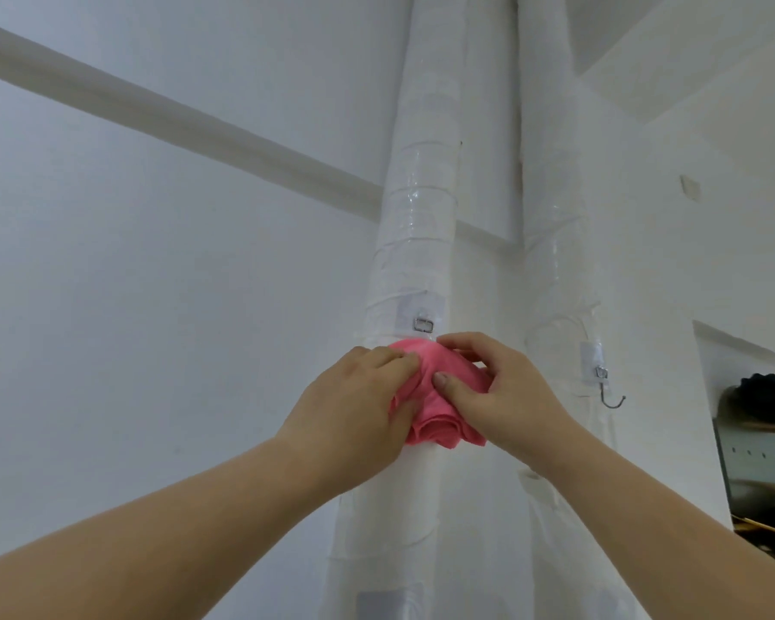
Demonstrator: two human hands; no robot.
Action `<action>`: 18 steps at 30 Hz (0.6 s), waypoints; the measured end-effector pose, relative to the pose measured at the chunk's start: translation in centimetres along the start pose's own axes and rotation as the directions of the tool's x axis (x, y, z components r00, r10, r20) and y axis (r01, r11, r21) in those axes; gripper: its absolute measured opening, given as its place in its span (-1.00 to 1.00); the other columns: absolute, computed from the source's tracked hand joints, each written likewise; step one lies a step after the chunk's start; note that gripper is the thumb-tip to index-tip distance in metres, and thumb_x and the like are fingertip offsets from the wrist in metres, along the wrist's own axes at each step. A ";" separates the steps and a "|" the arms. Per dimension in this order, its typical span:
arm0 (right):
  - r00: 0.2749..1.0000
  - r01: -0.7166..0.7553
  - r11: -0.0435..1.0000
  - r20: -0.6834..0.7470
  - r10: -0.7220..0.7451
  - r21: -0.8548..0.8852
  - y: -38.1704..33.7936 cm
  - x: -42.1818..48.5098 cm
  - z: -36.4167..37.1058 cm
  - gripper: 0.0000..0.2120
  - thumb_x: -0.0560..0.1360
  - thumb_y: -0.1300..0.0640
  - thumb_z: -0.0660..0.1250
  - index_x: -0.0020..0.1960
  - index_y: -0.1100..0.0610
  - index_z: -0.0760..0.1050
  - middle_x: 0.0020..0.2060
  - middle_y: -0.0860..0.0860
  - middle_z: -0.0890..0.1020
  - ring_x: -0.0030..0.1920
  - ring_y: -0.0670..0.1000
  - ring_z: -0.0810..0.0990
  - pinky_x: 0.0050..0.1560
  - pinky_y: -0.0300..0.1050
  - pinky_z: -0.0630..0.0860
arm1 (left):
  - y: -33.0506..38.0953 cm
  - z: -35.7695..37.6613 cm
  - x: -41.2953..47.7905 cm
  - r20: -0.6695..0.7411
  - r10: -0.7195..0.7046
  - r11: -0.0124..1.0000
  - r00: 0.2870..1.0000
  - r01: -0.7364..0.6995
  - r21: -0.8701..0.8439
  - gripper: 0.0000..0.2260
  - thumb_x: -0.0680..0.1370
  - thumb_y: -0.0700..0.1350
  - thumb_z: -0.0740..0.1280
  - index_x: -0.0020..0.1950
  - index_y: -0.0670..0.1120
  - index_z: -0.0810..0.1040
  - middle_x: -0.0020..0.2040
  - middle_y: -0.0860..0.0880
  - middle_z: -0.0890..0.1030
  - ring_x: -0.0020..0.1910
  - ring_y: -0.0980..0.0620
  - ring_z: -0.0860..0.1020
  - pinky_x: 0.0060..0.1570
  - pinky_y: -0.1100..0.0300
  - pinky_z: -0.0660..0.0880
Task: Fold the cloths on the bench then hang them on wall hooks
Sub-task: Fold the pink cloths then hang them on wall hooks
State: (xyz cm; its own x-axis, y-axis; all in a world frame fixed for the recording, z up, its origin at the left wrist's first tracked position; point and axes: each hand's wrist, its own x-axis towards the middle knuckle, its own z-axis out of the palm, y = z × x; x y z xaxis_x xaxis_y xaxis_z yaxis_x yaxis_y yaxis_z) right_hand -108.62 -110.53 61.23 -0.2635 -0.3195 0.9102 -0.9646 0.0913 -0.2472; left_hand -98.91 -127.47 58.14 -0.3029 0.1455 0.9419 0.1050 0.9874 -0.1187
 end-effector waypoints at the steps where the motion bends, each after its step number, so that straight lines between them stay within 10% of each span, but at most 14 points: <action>1: 1.000 -0.006 1.000 -0.030 0.007 0.027 0.3 -0.2 0.3 -0.68 0.49 0.11 0.51 0.19 -0.16 0.61 0.04 -0.23 0.70 0.04 -0.19 0.68 0.15 -0.11 0.64 | 0.0 0.3 -0.1 -0.017 -0.002 1.000 1.000 0.002 -0.014 -0.65 0.62 0.05 0.30 0.41 0.05 0.53 0.32 0.12 0.58 0.26 0.02 0.51 0.27 0.11 0.48; 8: 0.993 -0.061 0.984 -0.093 0.077 0.165 0.9 -1.1 2.0 -0.69 0.52 0.07 0.47 0.18 -0.23 0.56 0.03 -0.16 0.72 0.02 -0.09 0.72 0.06 0.06 0.69 | 0.1 0.9 -0.5 -0.036 -0.094 0.988 0.995 0.089 -0.129 -0.56 0.58 -0.03 0.35 0.47 0.06 0.48 0.36 0.13 0.57 0.26 0.06 0.50 0.32 0.16 0.43; 18: 0.993 -0.102 0.973 -0.071 0.089 -0.207 -1.7 0.2 -1.4 -0.83 0.55 0.01 0.39 0.13 -0.04 0.62 0.09 -0.14 0.62 0.11 -0.10 0.58 0.06 -0.20 0.42 | 0.7 -3.0 0.4 0.102 -0.093 0.992 0.990 0.101 -0.077 -0.62 0.65 0.07 0.24 0.47 0.09 0.43 0.31 0.11 0.53 0.29 0.06 0.45 0.34 0.09 0.41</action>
State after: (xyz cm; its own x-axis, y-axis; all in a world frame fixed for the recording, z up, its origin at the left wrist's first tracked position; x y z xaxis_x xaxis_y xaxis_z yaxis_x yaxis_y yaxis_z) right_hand -107.03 -109.47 62.29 -0.3476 -0.2418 0.9059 -0.9108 0.3164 -0.2650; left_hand -96.06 -126.89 59.36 -0.4068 0.0584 0.9116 0.1466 0.9892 0.0020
